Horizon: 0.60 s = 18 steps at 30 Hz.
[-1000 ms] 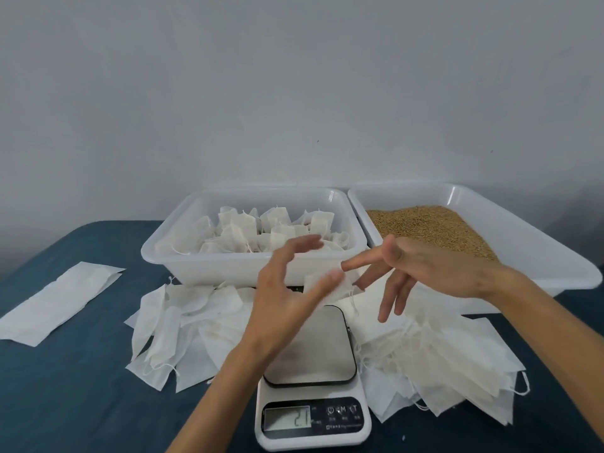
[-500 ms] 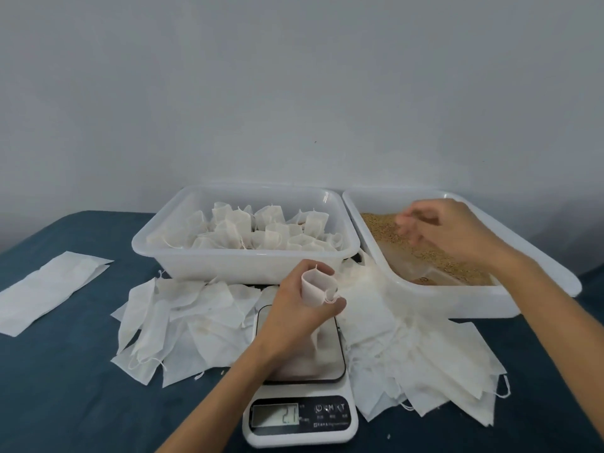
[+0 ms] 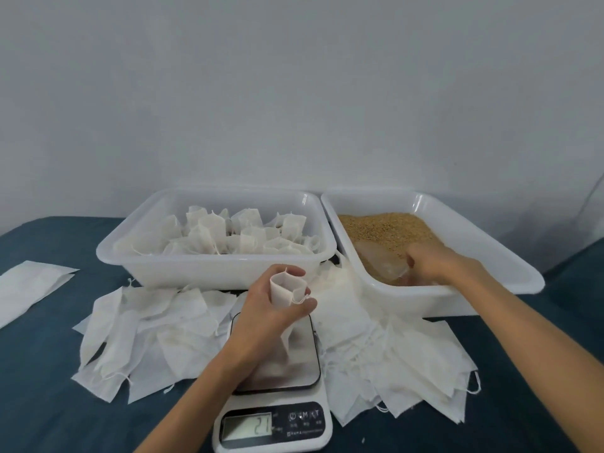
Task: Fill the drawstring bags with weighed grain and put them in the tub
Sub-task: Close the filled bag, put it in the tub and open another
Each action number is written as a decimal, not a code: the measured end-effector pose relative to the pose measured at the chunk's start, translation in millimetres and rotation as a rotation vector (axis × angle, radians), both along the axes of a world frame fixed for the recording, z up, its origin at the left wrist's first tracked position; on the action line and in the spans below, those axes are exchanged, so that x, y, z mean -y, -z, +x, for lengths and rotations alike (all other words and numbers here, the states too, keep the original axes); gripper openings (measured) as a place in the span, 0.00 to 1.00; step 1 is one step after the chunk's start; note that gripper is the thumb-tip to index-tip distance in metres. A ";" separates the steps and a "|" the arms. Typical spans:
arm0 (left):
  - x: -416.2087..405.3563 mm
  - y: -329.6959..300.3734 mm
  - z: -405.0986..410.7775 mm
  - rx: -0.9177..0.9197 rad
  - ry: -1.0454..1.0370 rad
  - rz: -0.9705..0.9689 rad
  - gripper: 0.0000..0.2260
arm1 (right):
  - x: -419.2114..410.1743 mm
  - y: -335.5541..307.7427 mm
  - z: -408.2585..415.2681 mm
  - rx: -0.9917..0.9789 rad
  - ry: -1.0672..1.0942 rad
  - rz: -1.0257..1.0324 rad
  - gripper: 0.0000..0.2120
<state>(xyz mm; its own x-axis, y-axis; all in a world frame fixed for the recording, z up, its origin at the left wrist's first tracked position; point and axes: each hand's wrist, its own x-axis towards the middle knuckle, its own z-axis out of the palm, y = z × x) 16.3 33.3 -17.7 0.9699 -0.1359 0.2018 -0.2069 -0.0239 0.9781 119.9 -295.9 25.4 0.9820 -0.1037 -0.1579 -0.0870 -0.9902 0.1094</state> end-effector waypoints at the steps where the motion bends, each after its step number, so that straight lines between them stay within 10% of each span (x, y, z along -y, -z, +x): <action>1: -0.1 0.3 0.5 0.003 0.000 -0.001 0.17 | 2.9 -3.3 0.9 -0.001 0.006 0.038 0.09; 18: -0.3 0.9 1.9 0.011 -0.013 -0.007 0.17 | 13.1 -2.6 17.6 0.329 -0.172 -0.138 0.04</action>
